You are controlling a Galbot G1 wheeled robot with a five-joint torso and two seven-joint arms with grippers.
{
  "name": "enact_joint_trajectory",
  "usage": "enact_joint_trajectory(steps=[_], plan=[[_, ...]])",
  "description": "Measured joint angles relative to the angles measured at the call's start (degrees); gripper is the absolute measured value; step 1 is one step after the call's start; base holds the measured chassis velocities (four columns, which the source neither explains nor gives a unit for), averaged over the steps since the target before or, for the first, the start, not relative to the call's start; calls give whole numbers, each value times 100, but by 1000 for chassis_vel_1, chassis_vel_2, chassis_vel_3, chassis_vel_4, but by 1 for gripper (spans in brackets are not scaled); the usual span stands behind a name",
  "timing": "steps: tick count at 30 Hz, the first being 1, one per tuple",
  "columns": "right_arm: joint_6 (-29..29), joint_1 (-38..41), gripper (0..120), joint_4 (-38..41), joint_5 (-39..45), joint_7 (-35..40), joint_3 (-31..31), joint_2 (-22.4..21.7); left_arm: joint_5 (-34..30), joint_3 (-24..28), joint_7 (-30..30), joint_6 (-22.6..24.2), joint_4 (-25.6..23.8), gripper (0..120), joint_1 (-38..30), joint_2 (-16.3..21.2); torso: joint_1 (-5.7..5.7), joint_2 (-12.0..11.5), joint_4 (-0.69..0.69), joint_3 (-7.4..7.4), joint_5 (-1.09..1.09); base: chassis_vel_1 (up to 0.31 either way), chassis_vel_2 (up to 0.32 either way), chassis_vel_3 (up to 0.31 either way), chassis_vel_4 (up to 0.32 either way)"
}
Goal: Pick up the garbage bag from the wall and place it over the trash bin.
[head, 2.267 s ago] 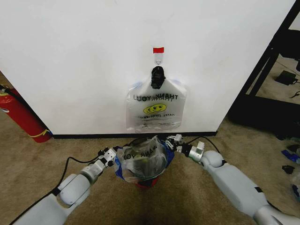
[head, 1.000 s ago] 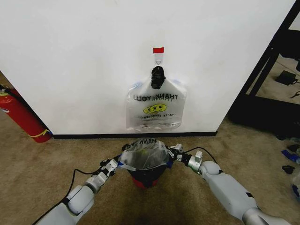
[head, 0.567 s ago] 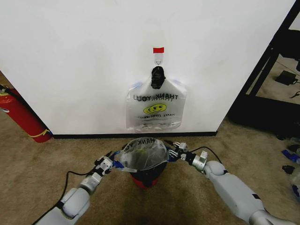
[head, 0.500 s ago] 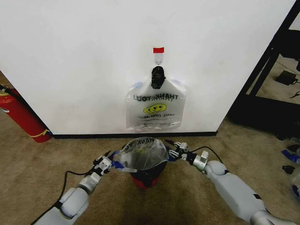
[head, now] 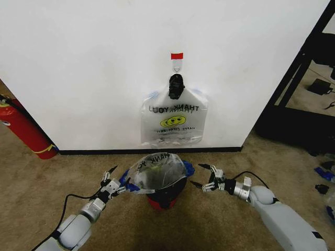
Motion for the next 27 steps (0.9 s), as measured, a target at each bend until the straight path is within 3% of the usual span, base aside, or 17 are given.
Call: enact_joint_trajectory(steps=[4,9,12,15,16,21,23,24,27], plan=[[26,-112,100,217,-15,-103,38,-62,-315,-141,14,-272,-12,100,38,-42,0,0,-1,0,0,0,0,0,0],[246,-115,100,293,-189,-39,59,-69,1,-363,8,-310,-306,100,217,115,0,0,2,0,1,0,0,0,0],[349,62,99,257,-413,-128,55,-115,945,-582,168,-308,-590,100,440,480,0,0,1,0,1,0,0,0,0],[307,300,88,136,-655,-447,55,-184,1720,-750,526,-500,-623,100,534,807,0,0,2,0,1,0,0,0,0],[307,300,88,136,-655,-447,55,-184,1720,-750,526,-500,-623,100,534,807,0,0,2,0,1,0,0,0,0],[308,646,67,-81,-869,-779,70,-183,2732,-1182,1602,-1270,-661,100,616,999,1,0,0,0,-1,0,0,0,0],[312,668,64,-99,-885,-786,61,-172,2766,-1224,1764,-1308,-730,100,661,993,1,0,0,0,-1,0,0,0,0],[330,720,57,-140,-946,-797,40,-135,2809,-1298,2123,-1349,-895,100,774,969,0,0,0,0,2,0,0,0,0],[400,840,54,-261,-1085,-798,0,-38,3009,-1366,2704,-1448,-1107,100,873,892,0,0,2,0,0,0,0,0,0]])
